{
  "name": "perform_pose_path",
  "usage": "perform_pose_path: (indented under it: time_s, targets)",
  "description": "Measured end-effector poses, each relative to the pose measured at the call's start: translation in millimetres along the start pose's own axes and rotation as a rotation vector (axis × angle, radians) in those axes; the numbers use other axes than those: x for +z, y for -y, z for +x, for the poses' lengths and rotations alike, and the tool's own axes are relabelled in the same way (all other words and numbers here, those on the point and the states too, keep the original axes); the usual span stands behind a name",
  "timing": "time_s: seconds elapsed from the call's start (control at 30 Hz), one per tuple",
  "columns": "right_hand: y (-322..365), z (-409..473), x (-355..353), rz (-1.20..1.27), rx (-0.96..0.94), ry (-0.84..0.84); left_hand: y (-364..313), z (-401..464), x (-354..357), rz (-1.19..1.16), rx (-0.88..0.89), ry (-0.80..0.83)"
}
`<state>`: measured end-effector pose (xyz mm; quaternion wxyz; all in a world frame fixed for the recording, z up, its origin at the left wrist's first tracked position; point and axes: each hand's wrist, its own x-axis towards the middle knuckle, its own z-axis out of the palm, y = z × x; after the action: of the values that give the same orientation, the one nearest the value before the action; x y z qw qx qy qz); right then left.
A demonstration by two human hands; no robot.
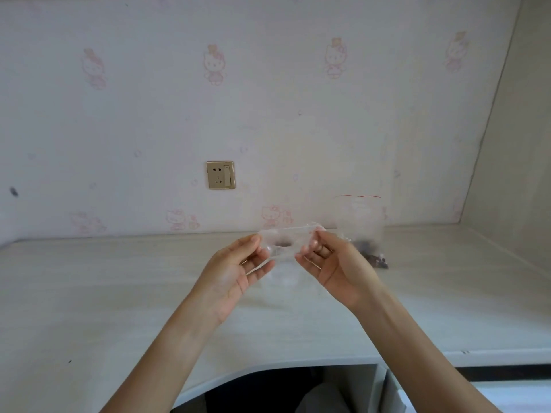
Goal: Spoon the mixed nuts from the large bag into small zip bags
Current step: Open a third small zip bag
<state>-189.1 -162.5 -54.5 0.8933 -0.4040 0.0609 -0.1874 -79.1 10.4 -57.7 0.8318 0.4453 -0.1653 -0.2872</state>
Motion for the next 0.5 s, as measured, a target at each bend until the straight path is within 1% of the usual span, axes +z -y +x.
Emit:
perform_pose_path:
  time_s: [0.07, 0.13, 0.2, 0.27, 0.33, 0.37, 0.43, 0.5]
  targets:
    - [0, 0, 1, -0.031, 0.032, -0.033, 1, 0, 1, 0.095, -0.012, 0.0]
    - [0, 0, 1, -0.019, 0.058, -0.059, 0, 0, 4, 0.114, -0.066, 0.013]
    - [-1, 0, 0, 0.01, 0.07, -0.057, -5, -1, 6, 0.031, -0.168, 0.054]
    - [-4, -1, -1, -0.006, 0.063, -0.019, -9, -4, 6, -0.089, -0.258, 0.106]
    - [-7, -2, -4, -0.031, 0.053, 0.024, -9, -3, 6, -0.177, -0.294, 0.153]
    - [-7, -2, -4, -0.049, 0.049, 0.044, -8, -4, 6, -0.184, -0.282, 0.177]
    - [-7, -2, -5, -0.124, 0.04, 0.079, -5, -4, 8, -0.116, -0.209, 0.204]
    - [-6, -2, -6, -0.242, 0.012, 0.095, -1, -3, 11, 0.061, -0.079, 0.167]
